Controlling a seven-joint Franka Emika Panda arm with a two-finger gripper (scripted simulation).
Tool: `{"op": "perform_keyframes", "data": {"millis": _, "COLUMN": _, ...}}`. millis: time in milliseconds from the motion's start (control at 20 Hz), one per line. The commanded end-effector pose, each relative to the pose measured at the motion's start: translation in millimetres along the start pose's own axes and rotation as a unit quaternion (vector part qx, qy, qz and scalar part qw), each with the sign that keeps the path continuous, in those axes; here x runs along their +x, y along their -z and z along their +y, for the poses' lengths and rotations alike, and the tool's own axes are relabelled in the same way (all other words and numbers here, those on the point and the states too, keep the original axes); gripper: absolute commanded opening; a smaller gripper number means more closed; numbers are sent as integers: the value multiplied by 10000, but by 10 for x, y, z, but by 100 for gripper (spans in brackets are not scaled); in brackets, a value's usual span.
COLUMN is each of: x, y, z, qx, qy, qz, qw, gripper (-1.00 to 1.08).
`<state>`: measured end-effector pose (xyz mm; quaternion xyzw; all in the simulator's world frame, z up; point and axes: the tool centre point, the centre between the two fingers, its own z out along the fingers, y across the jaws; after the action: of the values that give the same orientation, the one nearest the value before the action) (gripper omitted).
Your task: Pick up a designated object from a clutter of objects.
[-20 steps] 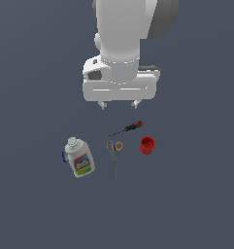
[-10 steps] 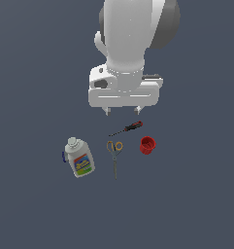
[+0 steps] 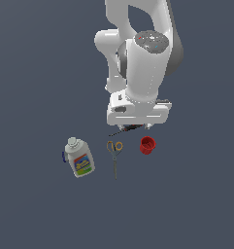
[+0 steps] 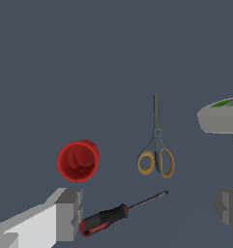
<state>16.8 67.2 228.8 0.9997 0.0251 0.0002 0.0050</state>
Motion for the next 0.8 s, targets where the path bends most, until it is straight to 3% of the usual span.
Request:
{"op": "perform_keyframes", "data": {"millis": 0, "x": -4, "y": -273, "z": -182, "qx": -7, "qy": 18, "qz": 0, "qw": 10000, "gripper": 100}}
{"op": "perform_keyframes", "data": {"millis": 350, "x": -96, "y": -901, "z": -614, "qx": 11, "qy": 62, "qz": 3, "qw": 10000, "gripper": 100}}
{"op": "perform_keyframes", "data": {"millis": 750, "x": -206, "y": -1261, "z": -868, "qx": 44, "qy": 89, "qz": 0, "qw": 10000, "gripper": 100}}
